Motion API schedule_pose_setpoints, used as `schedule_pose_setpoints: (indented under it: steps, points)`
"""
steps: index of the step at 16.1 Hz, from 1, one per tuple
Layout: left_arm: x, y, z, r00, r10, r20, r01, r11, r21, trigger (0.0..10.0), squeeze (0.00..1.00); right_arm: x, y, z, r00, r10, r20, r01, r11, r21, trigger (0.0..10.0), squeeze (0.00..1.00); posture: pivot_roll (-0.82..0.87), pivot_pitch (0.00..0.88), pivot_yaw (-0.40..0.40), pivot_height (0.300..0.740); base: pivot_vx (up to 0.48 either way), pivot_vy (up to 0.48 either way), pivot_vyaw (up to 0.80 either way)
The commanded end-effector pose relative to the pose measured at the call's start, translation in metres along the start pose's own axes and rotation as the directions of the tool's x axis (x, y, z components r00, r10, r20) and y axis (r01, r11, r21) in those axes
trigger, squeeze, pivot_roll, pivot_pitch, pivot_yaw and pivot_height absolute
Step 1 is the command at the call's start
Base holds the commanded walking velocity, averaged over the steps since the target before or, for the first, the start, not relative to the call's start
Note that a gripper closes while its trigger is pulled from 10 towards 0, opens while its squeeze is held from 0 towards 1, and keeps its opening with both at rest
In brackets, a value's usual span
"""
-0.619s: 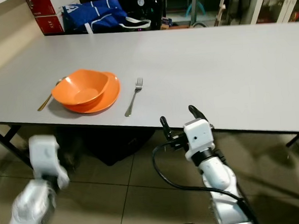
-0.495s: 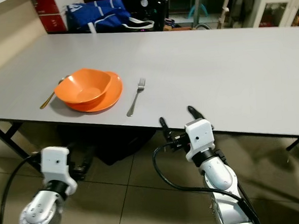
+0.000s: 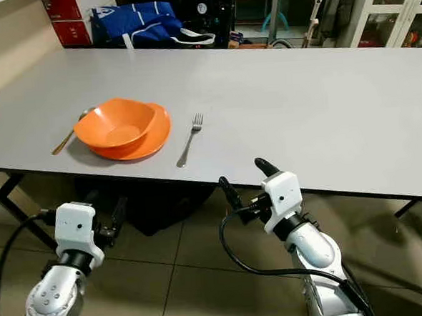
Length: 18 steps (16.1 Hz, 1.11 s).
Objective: Setting the table
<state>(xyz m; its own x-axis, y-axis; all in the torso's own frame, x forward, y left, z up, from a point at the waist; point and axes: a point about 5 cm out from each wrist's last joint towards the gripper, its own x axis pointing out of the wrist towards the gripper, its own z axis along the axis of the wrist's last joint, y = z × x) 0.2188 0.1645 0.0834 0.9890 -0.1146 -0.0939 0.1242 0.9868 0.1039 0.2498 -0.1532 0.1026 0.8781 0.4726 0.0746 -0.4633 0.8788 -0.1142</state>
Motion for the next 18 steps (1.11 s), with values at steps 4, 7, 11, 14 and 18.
schedule_pose_setpoints:
  steps: [4,7,11,14,18]
  points:
    - [0.003,0.004,0.001,0.998,0.061,0.005,-0.061,0.998,-0.033,10.0,0.0,0.002,-0.003,-0.002,0.998,-0.066,0.009,0.066,0.998,-0.007,10.0,0.0,-0.2,0.0,0.063,0.74,0.0,0.0,0.0]
    - [0.004,0.007,0.002,0.997,0.076,-0.003,-0.076,0.996,-0.048,10.0,0.0,-0.001,-0.006,-0.007,0.989,-0.149,-0.002,0.149,0.989,0.012,10.0,0.0,-0.2,0.0,0.073,0.74,0.0,0.0,0.0]
    - [-0.003,0.033,0.004,0.974,0.227,-0.007,-0.227,0.968,-0.108,10.0,0.0,-0.011,-0.017,-0.012,0.961,-0.274,-0.018,0.275,0.96,0.06,10.0,0.0,-0.2,0.0,0.08,0.74,0.0,0.0,0.0]
    - [-0.027,0.035,-0.003,0.968,0.24,-0.076,-0.249,0.957,-0.149,10.0,0.0,-0.038,-0.017,-0.027,0.969,-0.223,-0.108,0.228,0.973,0.037,10.0,0.0,-0.19,0.0,0.063,0.74,0.0,0.0,0.0]
    - [-0.021,0.027,0.008,0.983,0.182,-0.034,-0.184,0.975,-0.122,10.0,0.0,-0.034,-0.006,-0.045,0.971,-0.208,-0.122,0.215,0.976,0.042,10.0,0.0,-0.18,0.0,0.072,0.74,0.0,0.065,0.0]
